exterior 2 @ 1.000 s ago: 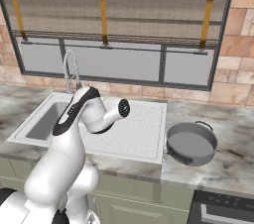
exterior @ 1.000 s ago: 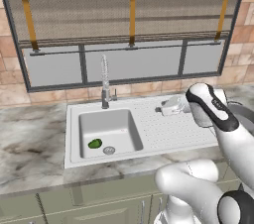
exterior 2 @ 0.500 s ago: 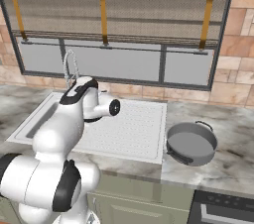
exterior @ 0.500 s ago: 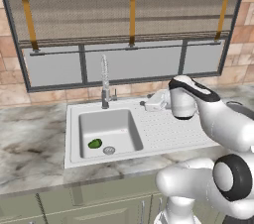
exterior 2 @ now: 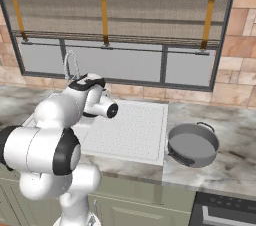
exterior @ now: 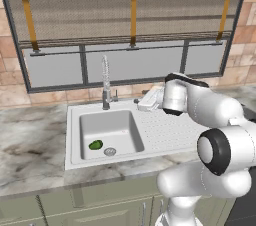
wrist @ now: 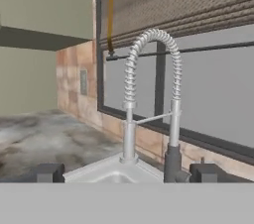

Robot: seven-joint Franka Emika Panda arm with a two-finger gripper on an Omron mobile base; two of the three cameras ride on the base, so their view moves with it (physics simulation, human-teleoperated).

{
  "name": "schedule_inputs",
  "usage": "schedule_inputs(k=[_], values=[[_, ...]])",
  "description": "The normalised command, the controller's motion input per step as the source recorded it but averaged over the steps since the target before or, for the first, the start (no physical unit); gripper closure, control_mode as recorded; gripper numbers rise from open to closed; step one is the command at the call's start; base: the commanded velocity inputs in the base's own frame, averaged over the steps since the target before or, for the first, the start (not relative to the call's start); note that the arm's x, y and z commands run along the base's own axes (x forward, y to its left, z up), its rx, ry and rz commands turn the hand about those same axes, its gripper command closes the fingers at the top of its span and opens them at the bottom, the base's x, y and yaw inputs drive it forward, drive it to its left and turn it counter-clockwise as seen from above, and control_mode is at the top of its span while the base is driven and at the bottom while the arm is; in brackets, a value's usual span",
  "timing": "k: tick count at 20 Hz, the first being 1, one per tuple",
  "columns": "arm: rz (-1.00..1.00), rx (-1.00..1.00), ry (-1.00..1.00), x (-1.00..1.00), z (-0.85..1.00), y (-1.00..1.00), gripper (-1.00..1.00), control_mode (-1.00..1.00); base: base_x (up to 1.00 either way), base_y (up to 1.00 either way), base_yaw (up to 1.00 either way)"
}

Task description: Dump the avocado from the pot into the sink. Then turn on the water and wash the avocado. Then turn off the water and put the avocado back in the pot.

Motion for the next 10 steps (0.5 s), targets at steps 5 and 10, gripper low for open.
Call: schedule_inputs(k=[5, 10], values=[[0.0, 0.0, -0.05, 0.48, 0.0, 0.05, -1.0, -1.0, 0.0, 0.0, 0.0], [0.0, 0.0, -0.02, 0.44, 0.0, 0.07, -1.0, -1.0, 0.0, 0.0, 0.0]])
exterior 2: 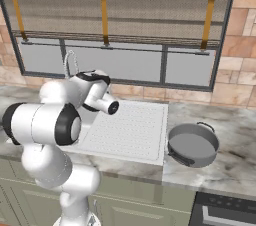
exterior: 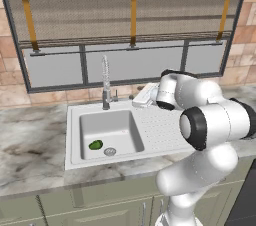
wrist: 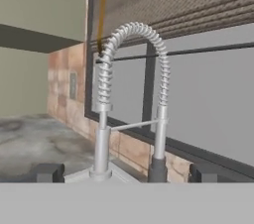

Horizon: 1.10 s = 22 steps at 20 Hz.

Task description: Dump the avocado from the pot into the sink. Then turn on the water and wash the avocado. Then turn off the water and put the avocado back in the pot.

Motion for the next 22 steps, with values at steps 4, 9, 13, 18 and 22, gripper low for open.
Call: schedule_inputs(k=[4, 9, 13, 18, 22], values=[[0.0, 0.0, 0.0, 0.27, -0.03, 0.12, -1.0, -1.0, 0.0, 0.0, 0.0], [0.0, 0.0, 0.0, 0.28, -0.12, 0.18, -1.0, -1.0, 0.0, 0.0, 0.0], [0.0, 0.0, 0.0, 0.39, -0.17, 0.21, -1.0, -1.0, 0.0, 0.0, 0.0], [0.0, 0.0, 0.0, 0.37, -0.21, 0.07, -1.0, -1.0, 0.0, 0.0, 0.0], [0.0, 0.0, 0.0, 0.25, -0.33, 0.0, -1.0, -1.0, 0.0, 0.0, 0.0]])
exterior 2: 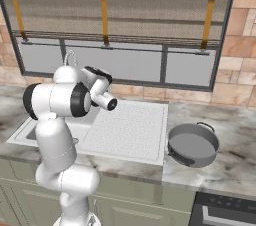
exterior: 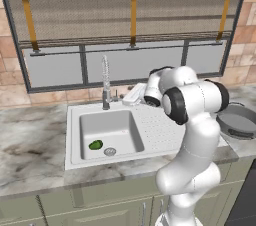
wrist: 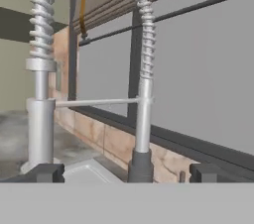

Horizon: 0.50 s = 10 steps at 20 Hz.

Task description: Dump the avocado from the pot into the sink. Then turn on the water and wash the avocado. Then turn off the water and put the avocado back in the pot.

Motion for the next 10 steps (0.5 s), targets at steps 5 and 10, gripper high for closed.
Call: schedule_inputs(k=[5, 10], values=[[0.0, 0.0, 0.0, 0.33, -0.33, 0.01, -1.0, -1.0, 0.0, 0.0, 0.0], [0.0, 0.0, 0.0, 0.37, -0.18, 0.07, -1.0, -1.0, 0.0, 0.0, 0.0]])
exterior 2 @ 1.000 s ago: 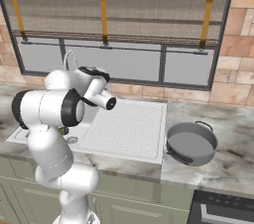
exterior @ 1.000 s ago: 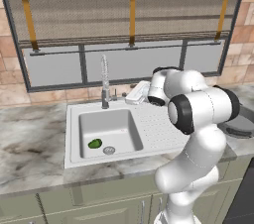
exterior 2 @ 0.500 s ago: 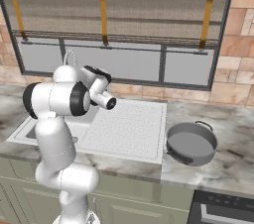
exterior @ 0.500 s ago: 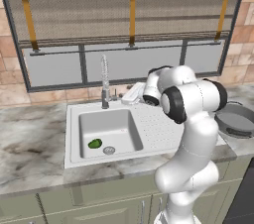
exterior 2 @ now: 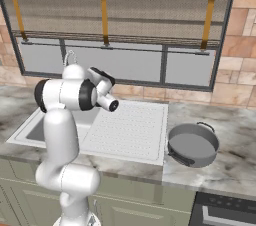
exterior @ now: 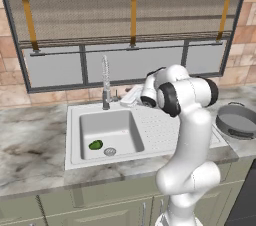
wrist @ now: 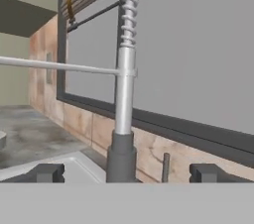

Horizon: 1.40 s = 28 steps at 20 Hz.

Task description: Dump the avocado from the pot into the sink. Then turn on the water and wash the avocado. Then turn off the water and put the avocado back in the pot.

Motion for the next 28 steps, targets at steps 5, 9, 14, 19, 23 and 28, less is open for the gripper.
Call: schedule_inputs(k=[5, 9, 14, 19, 23, 28], values=[[0.0, 0.0, 0.0, 0.36, -0.05, 0.07, -1.0, -1.0, 0.0, 0.0, 0.0], [0.0, 0.0, 0.0, 0.4, -0.1, 0.04, -1.0, -1.0, 0.0, 0.0, 0.0], [0.0, 0.0, 0.0, 0.37, -0.15, 0.09, -1.0, -1.0, 0.0, 0.0, 0.0], [0.0, 0.0, 0.0, 0.31, -0.13, 0.09, -1.0, -1.0, 0.0, 0.0, 0.0], [0.0, 0.0, 0.0, 0.21, -0.11, 0.03, -1.0, -1.0, 0.0, 0.0, 0.0], [0.0, 0.0, 0.0, 0.18, -0.11, 0.0, -1.0, -1.0, 0.0, 0.0, 0.0]])
